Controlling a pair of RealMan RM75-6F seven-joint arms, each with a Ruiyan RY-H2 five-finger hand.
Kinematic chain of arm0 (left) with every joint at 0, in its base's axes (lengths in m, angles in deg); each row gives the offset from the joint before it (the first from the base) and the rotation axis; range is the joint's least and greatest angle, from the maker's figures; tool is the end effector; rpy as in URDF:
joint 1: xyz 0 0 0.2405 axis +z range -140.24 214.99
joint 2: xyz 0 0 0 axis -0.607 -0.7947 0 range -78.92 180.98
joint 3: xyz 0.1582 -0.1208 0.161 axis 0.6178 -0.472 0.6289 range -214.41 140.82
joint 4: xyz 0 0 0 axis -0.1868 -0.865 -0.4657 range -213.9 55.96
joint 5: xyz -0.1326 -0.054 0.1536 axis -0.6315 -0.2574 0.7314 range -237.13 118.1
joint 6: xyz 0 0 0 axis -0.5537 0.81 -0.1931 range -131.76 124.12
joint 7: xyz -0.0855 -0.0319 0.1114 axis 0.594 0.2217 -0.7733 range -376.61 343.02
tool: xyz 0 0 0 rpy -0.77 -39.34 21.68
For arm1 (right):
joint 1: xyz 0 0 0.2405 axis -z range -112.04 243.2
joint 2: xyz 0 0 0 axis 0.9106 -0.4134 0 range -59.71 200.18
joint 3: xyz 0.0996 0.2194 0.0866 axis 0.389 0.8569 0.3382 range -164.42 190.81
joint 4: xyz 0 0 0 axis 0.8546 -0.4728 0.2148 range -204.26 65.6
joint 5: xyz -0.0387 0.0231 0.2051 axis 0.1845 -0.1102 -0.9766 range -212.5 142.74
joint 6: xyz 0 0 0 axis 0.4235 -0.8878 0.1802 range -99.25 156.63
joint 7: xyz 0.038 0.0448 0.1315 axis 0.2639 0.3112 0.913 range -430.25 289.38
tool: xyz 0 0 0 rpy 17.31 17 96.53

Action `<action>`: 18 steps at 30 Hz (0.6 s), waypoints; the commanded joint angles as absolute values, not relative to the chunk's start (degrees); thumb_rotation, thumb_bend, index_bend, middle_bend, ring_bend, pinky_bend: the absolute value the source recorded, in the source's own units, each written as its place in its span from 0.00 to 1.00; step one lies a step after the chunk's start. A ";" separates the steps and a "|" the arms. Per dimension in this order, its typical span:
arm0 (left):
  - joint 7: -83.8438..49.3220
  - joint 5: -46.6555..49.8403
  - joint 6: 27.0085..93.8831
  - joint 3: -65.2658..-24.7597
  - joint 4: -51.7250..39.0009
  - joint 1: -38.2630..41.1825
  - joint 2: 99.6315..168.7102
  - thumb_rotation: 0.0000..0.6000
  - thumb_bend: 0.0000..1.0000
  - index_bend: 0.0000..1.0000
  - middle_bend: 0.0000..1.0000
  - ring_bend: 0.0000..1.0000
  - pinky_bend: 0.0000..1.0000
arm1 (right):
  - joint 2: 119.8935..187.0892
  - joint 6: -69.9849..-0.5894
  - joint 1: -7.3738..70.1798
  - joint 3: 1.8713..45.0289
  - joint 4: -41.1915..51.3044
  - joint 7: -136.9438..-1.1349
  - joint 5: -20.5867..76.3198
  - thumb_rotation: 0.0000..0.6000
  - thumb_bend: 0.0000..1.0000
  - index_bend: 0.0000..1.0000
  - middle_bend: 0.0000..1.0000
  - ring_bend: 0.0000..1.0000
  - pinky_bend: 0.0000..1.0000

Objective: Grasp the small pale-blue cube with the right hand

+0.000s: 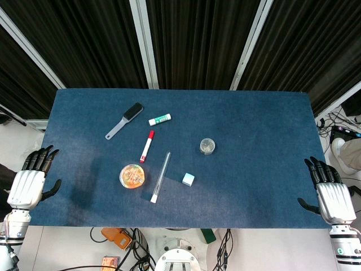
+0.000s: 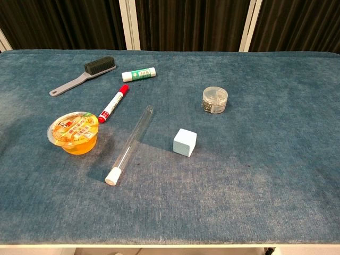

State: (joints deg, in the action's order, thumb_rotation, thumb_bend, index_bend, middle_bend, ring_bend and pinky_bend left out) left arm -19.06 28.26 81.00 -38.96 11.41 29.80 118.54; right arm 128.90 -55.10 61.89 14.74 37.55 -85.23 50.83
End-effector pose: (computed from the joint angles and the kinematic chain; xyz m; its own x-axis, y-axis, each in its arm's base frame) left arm -0.3007 0.1930 0.1392 0.4125 -0.0004 0.9110 0.9077 -0.0839 -0.4110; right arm -0.2731 -0.1666 0.1612 0.4857 -0.0656 0.8717 -0.8739 -0.0126 0.4860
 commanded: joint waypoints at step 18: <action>-19.23 28.34 81.30 -38.98 11.48 29.92 118.55 1.00 0.33 0.08 0.00 0.00 0.08 | 130.86 -53.35 61.02 15.21 37.41 -87.36 49.20 1.00 0.25 0.07 0.12 0.15 0.18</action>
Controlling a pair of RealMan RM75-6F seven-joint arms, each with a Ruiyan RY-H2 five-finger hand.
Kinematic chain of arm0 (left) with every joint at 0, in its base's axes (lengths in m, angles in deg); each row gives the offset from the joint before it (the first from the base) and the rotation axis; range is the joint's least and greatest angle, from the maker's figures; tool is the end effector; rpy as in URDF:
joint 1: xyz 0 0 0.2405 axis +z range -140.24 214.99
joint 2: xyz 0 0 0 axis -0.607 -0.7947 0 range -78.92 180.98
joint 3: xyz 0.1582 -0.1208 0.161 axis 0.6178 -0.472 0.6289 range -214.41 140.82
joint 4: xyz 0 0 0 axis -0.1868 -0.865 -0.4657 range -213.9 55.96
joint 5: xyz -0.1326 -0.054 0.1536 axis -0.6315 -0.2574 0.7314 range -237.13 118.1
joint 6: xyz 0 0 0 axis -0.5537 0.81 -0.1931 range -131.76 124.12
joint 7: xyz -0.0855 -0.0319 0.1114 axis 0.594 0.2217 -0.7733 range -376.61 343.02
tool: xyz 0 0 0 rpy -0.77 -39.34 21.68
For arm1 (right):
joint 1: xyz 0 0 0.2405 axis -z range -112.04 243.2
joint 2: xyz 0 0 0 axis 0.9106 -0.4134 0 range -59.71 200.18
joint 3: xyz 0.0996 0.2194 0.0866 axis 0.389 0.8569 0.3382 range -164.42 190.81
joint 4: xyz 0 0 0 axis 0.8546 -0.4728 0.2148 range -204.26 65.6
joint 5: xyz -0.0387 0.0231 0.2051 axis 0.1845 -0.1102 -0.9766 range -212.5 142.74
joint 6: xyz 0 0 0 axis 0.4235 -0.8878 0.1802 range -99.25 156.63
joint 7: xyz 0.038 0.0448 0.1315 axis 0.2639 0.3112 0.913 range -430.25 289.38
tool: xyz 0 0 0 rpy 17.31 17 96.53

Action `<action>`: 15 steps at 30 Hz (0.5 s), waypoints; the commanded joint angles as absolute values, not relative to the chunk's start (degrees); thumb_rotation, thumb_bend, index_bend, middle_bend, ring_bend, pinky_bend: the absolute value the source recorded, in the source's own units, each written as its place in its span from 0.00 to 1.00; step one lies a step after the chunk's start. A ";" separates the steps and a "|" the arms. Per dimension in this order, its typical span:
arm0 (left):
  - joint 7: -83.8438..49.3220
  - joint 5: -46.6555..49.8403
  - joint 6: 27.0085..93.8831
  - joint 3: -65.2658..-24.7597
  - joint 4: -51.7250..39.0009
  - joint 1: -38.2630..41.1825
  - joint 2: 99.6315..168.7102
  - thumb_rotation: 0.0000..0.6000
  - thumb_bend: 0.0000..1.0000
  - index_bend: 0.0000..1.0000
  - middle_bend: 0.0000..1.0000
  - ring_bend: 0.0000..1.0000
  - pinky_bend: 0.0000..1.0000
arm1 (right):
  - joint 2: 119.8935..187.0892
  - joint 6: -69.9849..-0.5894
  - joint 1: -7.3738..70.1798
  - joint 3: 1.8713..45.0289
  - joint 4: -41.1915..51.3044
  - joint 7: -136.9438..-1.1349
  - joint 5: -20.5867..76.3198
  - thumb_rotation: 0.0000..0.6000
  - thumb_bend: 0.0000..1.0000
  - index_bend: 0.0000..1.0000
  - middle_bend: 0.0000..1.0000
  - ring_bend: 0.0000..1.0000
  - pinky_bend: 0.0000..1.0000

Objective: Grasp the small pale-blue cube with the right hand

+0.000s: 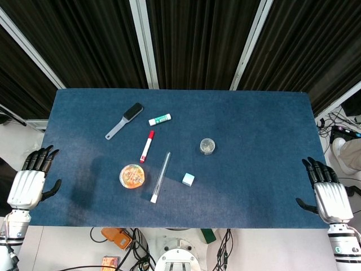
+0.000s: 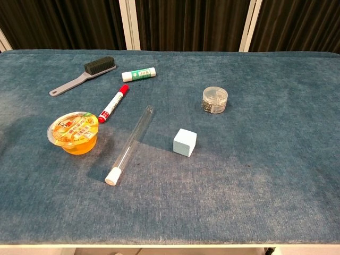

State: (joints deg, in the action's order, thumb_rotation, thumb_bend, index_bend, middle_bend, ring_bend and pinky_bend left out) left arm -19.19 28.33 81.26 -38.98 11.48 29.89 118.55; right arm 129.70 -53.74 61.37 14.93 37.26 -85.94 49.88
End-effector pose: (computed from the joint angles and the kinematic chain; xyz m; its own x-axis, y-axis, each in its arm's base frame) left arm -0.3003 0.1926 0.1396 0.4130 -0.0047 0.9107 0.9074 -0.0836 -0.4119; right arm -0.2744 -0.1695 0.1553 0.4870 -0.0854 0.8692 -0.8728 -0.0119 0.4879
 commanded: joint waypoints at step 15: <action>-19.00 28.11 81.34 -39.12 11.50 29.98 118.45 1.00 0.33 0.08 0.00 0.00 0.08 | 138.90 -34.96 49.92 16.32 37.32 -90.49 44.83 1.00 0.25 0.12 0.13 0.15 0.18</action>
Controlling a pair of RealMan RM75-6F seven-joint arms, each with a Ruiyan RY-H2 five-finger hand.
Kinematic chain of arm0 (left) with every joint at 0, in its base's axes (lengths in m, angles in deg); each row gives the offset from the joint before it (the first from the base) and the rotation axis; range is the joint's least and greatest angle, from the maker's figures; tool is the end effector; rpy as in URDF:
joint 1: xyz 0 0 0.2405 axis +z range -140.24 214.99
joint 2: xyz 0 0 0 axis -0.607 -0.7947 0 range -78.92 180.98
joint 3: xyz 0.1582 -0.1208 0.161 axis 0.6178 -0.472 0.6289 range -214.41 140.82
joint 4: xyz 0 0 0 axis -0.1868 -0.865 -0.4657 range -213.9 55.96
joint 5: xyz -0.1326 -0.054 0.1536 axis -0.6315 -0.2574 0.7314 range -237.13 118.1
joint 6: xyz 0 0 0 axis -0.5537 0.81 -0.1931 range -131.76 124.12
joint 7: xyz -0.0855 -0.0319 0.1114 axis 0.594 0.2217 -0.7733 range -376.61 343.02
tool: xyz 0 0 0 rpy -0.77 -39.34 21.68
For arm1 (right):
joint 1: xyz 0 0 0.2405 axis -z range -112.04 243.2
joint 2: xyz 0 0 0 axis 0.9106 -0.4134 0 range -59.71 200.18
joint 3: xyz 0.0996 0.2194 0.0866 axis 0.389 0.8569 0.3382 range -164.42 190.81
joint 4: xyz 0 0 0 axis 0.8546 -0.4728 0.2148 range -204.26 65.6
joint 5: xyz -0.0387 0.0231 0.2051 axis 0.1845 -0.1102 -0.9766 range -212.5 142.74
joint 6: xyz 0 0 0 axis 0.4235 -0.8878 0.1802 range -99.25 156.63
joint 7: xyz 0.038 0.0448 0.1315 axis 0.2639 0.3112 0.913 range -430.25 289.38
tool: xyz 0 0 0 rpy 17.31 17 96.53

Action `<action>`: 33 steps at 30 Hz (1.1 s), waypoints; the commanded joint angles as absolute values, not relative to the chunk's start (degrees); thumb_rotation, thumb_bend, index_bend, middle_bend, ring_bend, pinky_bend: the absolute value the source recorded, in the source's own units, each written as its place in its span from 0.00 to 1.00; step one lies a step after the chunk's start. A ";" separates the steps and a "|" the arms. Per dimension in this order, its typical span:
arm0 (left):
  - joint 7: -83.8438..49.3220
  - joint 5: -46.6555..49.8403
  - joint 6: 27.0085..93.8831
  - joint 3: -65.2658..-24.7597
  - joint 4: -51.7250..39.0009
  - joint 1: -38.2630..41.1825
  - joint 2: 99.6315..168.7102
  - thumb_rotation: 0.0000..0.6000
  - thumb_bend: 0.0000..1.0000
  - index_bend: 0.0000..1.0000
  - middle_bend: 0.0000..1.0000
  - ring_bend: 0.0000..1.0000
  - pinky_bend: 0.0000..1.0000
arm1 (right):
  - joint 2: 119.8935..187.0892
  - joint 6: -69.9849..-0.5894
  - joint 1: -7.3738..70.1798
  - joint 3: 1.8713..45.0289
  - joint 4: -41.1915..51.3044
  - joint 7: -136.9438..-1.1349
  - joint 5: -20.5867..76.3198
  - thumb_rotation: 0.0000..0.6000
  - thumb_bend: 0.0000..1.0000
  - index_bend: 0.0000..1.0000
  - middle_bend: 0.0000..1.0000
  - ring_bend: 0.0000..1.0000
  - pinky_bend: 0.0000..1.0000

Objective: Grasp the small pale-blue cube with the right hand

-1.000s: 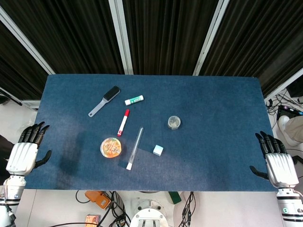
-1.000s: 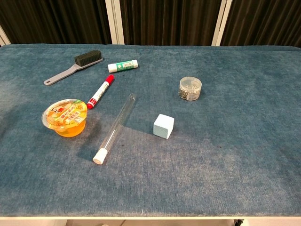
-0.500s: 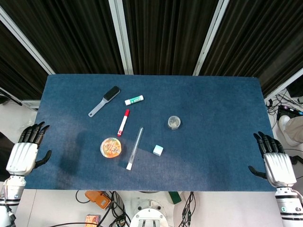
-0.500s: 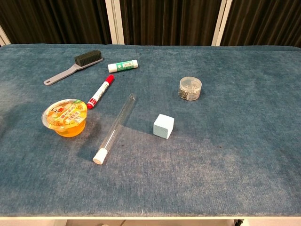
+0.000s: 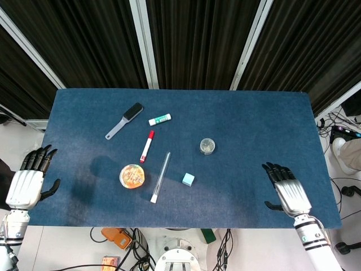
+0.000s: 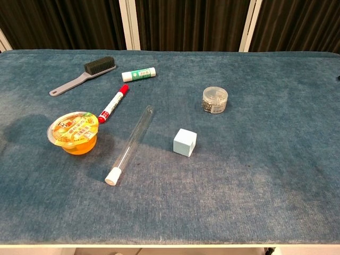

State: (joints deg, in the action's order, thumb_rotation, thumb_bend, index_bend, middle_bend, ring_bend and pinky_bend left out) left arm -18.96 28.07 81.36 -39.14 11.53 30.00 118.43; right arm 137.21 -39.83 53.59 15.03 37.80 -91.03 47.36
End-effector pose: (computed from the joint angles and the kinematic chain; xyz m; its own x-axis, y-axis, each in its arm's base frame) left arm -0.3009 0.1926 0.1411 0.4097 -0.0080 0.9122 0.9093 -0.0772 -0.4090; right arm -0.2435 -0.1959 0.0852 0.4605 -0.2677 0.8464 -0.8865 -0.1885 0.4227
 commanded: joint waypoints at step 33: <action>-18.39 27.96 81.12 -39.35 11.09 29.77 118.47 1.00 0.33 0.08 0.00 0.00 0.08 | 162.87 -12.09 20.82 25.15 10.74 -71.46 44.52 1.00 0.26 0.35 0.22 0.25 0.18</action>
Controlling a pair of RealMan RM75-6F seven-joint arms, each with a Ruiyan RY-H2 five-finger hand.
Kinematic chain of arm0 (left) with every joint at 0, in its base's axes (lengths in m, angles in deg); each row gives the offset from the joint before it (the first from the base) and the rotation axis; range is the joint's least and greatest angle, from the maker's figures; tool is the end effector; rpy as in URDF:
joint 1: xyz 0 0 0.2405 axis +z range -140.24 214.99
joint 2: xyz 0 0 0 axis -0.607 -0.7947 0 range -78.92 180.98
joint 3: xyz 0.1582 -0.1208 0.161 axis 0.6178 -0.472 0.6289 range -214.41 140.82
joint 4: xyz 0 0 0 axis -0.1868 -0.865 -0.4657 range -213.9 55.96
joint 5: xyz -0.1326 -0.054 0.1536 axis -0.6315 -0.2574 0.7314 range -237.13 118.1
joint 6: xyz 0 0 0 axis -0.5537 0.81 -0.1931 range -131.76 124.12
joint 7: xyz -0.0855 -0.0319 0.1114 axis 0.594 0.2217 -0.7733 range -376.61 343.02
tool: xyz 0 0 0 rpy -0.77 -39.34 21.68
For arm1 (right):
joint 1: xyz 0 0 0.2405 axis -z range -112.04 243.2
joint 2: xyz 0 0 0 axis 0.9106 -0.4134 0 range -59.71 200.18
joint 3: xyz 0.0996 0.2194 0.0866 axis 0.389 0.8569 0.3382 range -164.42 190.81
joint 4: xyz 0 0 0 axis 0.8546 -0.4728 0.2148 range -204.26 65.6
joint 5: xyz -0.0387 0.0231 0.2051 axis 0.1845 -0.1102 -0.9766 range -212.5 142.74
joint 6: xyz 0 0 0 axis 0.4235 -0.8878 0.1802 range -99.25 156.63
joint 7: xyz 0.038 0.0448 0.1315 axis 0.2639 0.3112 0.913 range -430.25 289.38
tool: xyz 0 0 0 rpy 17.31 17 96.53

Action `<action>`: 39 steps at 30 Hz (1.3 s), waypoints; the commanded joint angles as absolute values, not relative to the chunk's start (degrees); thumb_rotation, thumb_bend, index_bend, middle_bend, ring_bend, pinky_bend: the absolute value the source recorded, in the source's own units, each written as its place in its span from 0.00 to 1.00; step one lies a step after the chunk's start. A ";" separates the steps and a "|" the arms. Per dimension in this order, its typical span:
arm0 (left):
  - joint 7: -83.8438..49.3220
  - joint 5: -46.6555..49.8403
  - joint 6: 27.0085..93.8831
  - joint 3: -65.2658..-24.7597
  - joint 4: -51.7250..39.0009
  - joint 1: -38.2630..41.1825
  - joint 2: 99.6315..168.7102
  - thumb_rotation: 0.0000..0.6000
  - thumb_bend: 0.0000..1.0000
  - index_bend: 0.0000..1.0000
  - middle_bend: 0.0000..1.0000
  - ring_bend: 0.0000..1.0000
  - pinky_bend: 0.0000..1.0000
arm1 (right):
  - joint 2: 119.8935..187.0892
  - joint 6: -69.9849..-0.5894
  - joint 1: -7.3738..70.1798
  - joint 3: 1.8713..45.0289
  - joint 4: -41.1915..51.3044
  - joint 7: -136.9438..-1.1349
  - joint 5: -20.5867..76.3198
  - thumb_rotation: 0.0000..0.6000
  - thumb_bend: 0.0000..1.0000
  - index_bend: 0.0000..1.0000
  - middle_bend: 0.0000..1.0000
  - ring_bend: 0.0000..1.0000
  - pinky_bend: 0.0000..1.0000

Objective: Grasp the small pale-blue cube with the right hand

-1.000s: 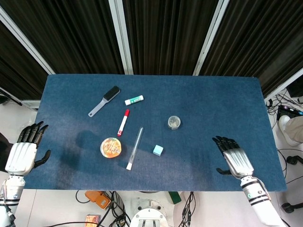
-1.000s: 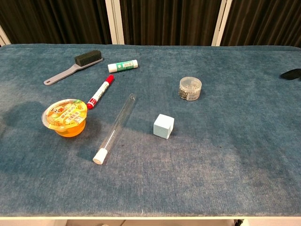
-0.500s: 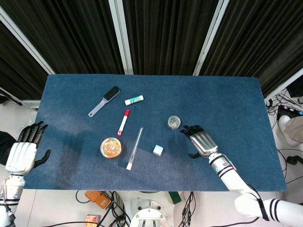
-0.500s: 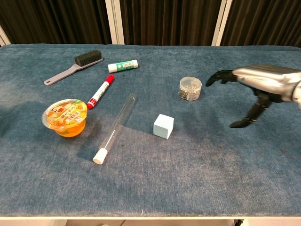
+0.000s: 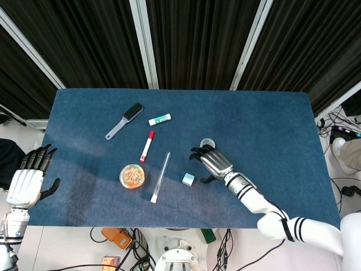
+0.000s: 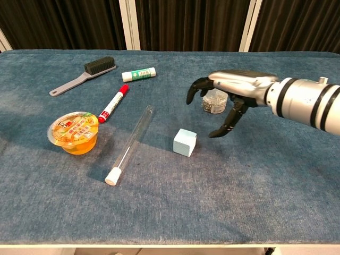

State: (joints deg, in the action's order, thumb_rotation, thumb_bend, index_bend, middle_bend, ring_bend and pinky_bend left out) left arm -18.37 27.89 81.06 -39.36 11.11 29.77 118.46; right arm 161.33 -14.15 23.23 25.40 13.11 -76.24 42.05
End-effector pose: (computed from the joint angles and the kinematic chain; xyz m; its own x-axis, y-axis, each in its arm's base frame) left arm -0.3020 0.1949 0.1416 0.4061 -0.0081 0.9138 0.9108 -0.0772 -0.4055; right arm -0.1251 -0.3289 -0.0484 0.3918 -0.4187 0.8193 -0.8464 -0.5130 0.1426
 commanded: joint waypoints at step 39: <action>-17.82 27.93 81.35 -39.48 10.92 29.75 118.61 1.00 0.33 0.08 0.00 0.00 0.08 | 166.37 -15.18 15.06 20.75 4.82 -54.99 50.48 1.00 0.44 0.64 0.28 0.31 0.19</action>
State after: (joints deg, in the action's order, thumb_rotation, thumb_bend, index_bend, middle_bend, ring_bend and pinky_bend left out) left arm -17.81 27.94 81.35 -39.48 10.92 29.75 118.61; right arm 166.69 -14.53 14.83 20.72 4.48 -55.45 50.18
